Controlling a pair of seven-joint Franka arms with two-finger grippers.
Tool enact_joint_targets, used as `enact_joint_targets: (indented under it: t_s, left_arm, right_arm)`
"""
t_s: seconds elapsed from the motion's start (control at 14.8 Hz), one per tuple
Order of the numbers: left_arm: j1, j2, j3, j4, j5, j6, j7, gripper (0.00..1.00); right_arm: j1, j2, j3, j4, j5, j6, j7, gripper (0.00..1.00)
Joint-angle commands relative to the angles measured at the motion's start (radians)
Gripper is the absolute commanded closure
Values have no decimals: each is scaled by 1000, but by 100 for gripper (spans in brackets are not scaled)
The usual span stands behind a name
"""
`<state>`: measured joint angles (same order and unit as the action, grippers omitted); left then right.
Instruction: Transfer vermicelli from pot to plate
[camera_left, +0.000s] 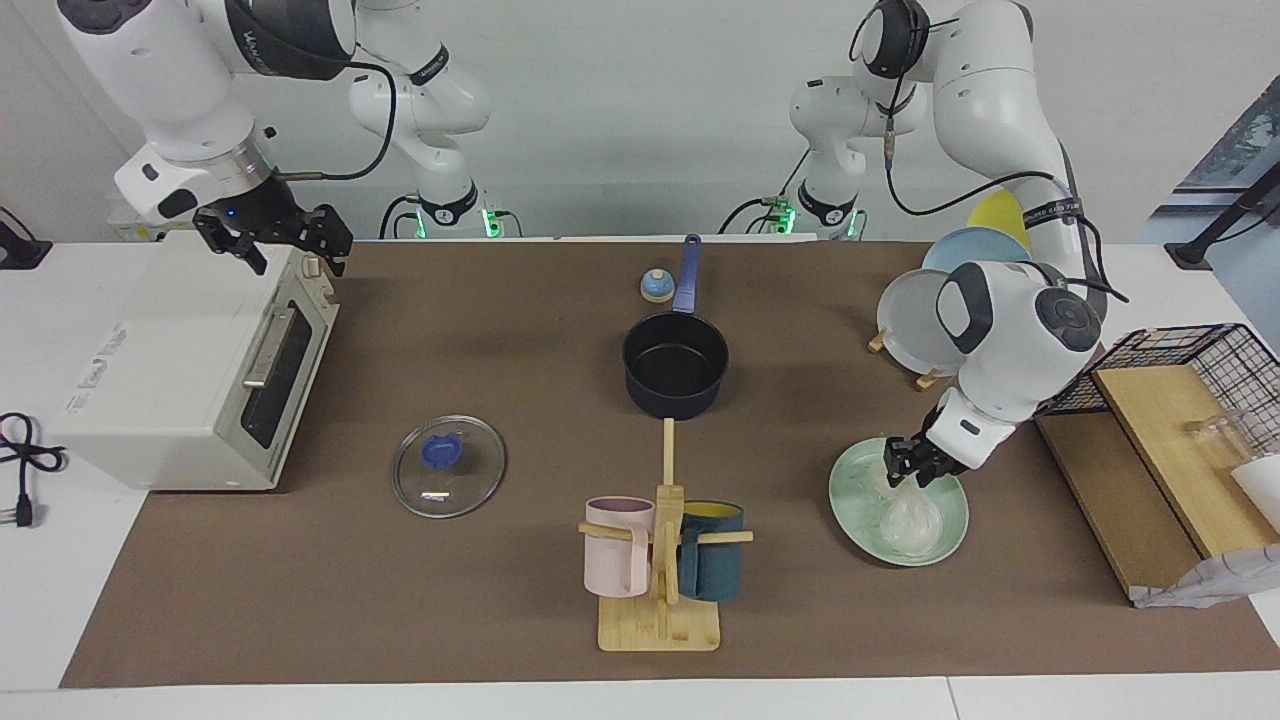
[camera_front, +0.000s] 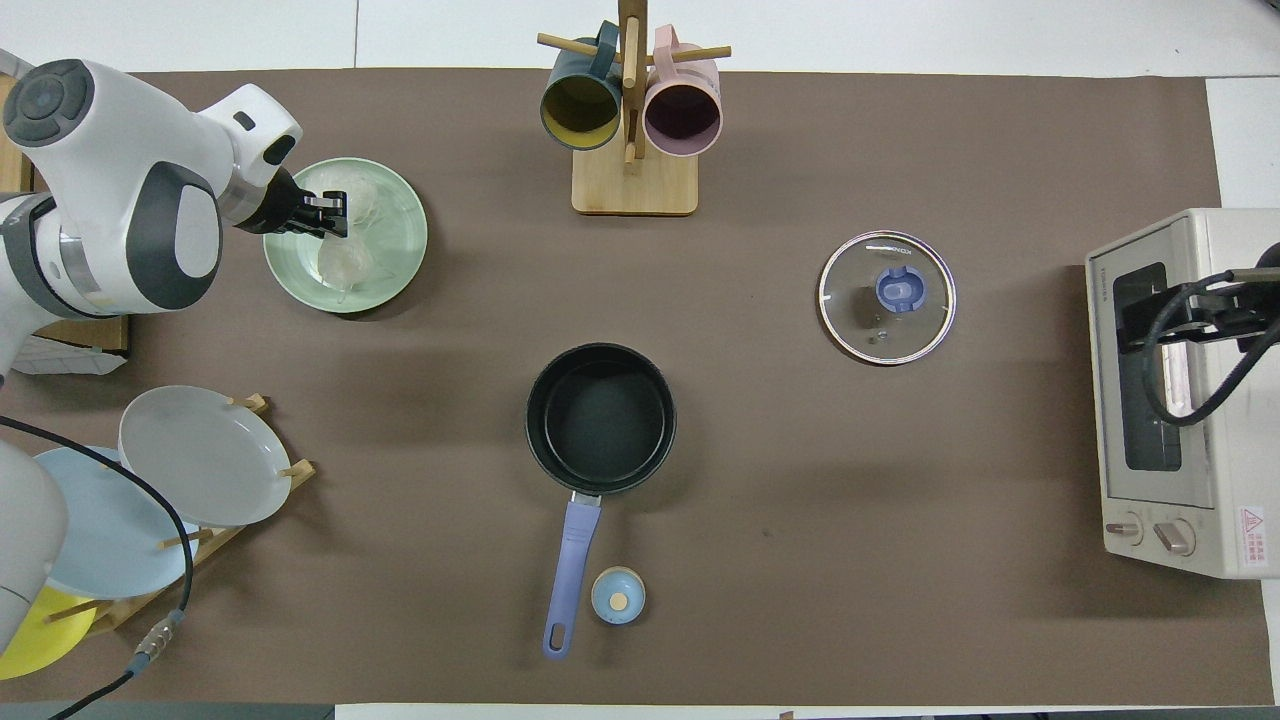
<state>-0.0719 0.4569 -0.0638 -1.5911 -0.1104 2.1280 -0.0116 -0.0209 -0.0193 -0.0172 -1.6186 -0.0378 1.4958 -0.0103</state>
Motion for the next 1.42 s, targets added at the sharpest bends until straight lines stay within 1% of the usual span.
enact_joint_targets:
  t_s: [0.0, 0.13, 0.27, 0.4, 0.54, 0.67, 0.81, 0.88, 0.94, 1.08, 1.21, 1.35]
  left_arm:
    - [10, -92, -2, 3, -5, -89, 7, 0]
    - [9, -165, 16, 9, -5, -193, -51, 0]
    - [9, -272, 21, 13, 12, -317, -79, 0]
    - [7, -386, 18, 8, 57, -448, -94, 0]
    - [7, -455, 18, -3, 60, -541, -94, 0]
    - [7, -510, 18, -50, 60, -582, -96, 0]
    - [6, -549, 18, -119, 60, -567, -96, 0]
    - [1, -553, 18, -141, 60, -554, -97, 0]
    - [-6, -552, 22, -138, 58, -537, -96, 0]
    - [-23, -534, 36, -98, 64, -568, -96, 0]
    - [-29, -503, 33, -20, 113, -635, -93, 0]
    - [-28, -500, 33, -3, 115, -657, -93, 0]
  right_arm:
    - [-10, -7, 2, 6, 29, -3, 9, 0]
    - [-10, -7, 0, 6, 29, 3, 9, 0]
    - [-8, -8, -1, 6, 27, 1, 9, 0]
    - [-11, -8, -1, 6, 27, 3, 12, 0]
    - [-10, -8, -1, 6, 27, 3, 12, 0]
    - [-10, -8, -1, 6, 27, 3, 9, 0]
    - [-11, -7, -1, 6, 29, 4, 9, 0]
    - [-11, -8, -1, 6, 27, 4, 7, 0]
    - [-10, -8, -1, 6, 27, 4, 4, 0]
    - [-10, -8, -1, 5, 27, 4, 3, 0]
    - [-10, -8, 0, 5, 27, 4, 3, 0]
    - [-10, -8, -1, 5, 27, 4, 3, 0]
